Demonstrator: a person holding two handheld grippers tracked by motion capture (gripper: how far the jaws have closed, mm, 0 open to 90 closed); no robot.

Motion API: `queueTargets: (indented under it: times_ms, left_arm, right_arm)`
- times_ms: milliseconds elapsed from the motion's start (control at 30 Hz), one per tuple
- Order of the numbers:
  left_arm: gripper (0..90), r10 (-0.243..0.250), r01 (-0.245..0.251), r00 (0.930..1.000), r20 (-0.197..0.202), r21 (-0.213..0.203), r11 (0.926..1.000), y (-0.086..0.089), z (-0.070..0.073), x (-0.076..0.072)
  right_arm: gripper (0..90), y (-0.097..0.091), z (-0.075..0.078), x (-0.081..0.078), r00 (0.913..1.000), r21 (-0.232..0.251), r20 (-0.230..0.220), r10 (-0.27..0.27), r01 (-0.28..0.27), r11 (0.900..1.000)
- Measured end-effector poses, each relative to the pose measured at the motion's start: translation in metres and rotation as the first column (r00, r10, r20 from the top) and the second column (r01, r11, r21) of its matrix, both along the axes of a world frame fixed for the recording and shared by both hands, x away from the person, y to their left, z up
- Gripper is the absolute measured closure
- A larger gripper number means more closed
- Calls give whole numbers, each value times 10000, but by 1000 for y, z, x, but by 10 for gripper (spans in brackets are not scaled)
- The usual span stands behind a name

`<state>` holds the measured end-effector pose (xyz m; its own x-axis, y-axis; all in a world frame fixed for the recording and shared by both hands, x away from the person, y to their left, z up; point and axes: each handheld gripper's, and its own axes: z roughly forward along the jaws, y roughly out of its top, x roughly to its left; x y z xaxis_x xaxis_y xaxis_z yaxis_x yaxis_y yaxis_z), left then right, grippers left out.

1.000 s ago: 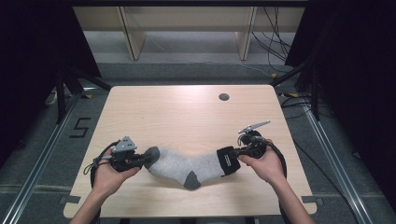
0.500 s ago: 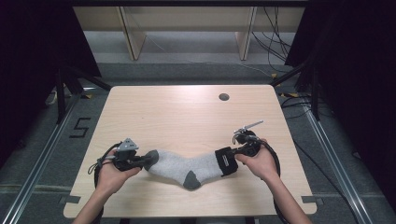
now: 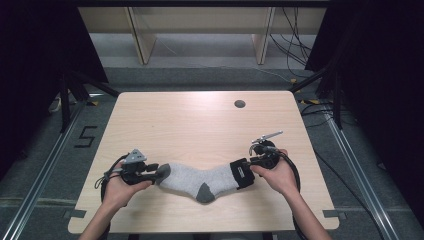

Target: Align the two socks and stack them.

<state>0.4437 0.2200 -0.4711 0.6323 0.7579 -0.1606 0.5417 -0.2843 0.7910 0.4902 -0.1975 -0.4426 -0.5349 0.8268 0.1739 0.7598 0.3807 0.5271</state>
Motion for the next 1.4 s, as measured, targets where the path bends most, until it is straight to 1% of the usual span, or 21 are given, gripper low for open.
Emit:
queueTargets:
  times_ms: [100, 167, 200, 267, 400, 467, 533, 633, 767, 833, 867, 933, 1000, 1033, 1067, 1167, 1200, 1267, 1333, 1367, 1400]
  left_arm:
    - [594, 186, -176, 9983, 556, -185, 9997, 1, 8, -4]
    - [683, 105, -86, 9974, 710, -265, 9996, -1, 10, -6]
    - [730, 22, -4, 9973, 730, -246, 9997, -4, 10, -6]
    - [782, -265, 265, 9983, 527, -4, 9996, -8, 7, -6]
    - [819, -399, 386, 9991, 165, 699, 9968, -13, -3, 0]
    - [821, -295, 300, 9995, -82, 791, 9964, -13, -8, 3]
    - [814, -241, 262, 9995, -218, 989, 9948, -13, -11, 6]
    - [797, -274, 342, 9981, -548, 1268, 9913, -12, -15, 10]
    - [802, -62, 125, 9986, -533, 1183, 9929, -11, -19, 14]
    - [797, -20, 91, 9985, -553, 1285, 9917, -12, -18, 15]
    - [785, 105, -44, 9989, -462, 1309, 9914, -13, -16, 14]
    - [705, 164, -114, 9991, -394, 1245, 9922, -12, -11, 11]
    - [594, 380, -372, 9992, -84, 785, 9962, -12, -5, 6]
    - [568, 242, -243, 9997, 29, 657, 9975, -12, -1, 3]
    - [554, 35, -45, 9998, 172, 571, 9984, -13, 2, -1]
    - [493, -412, 396, 9981, 453, 352, 9986, -18, 7, -13]
    - [480, -723, 709, 9965, 412, 350, 9969, -20, 8, -16]
    - [453, -884, 874, 9955, 352, 289, 9958, -24, 6, -19]
    - [459, -1005, 988, 9946, 258, 601, 9933, -26, 1, -19]
    - [471, -859, 849, 9962, 152, 595, 9946, -29, -3, -19]
    - [481, -958, 948, 9954, 68, 951, 9909, -29, -5, -18]
  right_arm:
    - [578, -3, 11, -5, 9977, -2, 682, 37, -37, 10000]
    - [650, 0, 16, -8, 9952, 225, 918, -349, 330, 9992]
    - [701, -1, 19, -8, 9953, -5, 957, -138, 140, 9999]
    - [775, 3, 20, -8, 9966, 237, 808, -148, 129, 9996]
    - [806, 11, 9, -5, 9981, -306, 611, 110, -91, 9995]
    - [805, 13, 0, -3, 9981, -531, 612, 65, -32, 9986]
    - [805, 13, -6, -2, 9983, -744, 576, -11, 54, 9972]
    - [805, 11, -13, -1, 9975, -718, 679, -173, 221, 9972]
    - [807, 11, -18, -4, 9957, -818, 879, -293, 365, 9960]
    - [799, 10, -18, -5, 9951, -828, 983, -131, 213, 9963]
    - [784, 10, -18, -6, 9948, -746, 982, -271, 345, 9966]
    - [718, 8, -15, -9, 9931, -639, 1135, -307, 381, 9972]
    - [678, 8, -8, -15, 9896, -266, 1368, -443, 484, 9985]
    - [673, 8, -2, -20, 9906, -113, 1253, -556, 575, 9983]
    - [671, 6, 0, -23, 9847, -57, 1688, -439, 456, 9989]
    - [666, 6, 6, -37, 9848, -172, 1737, -55, 86, 9998]
    - [663, 6, 4, -38, 9815, -301, 1899, 243, -189, 9994]
    - [652, 10, 1, -46, 9838, -536, 1695, 591, -507, 9973]
    - [633, 13, -4, -51, 9839, -858, 1545, 904, -778, 9933]
    - [625, 15, -6, -53, 9855, -1018, 1464, 859, -713, 9922]
    - [617, 16, -9, -53, 9830, -1233, 1559, 965, -776, 9893]
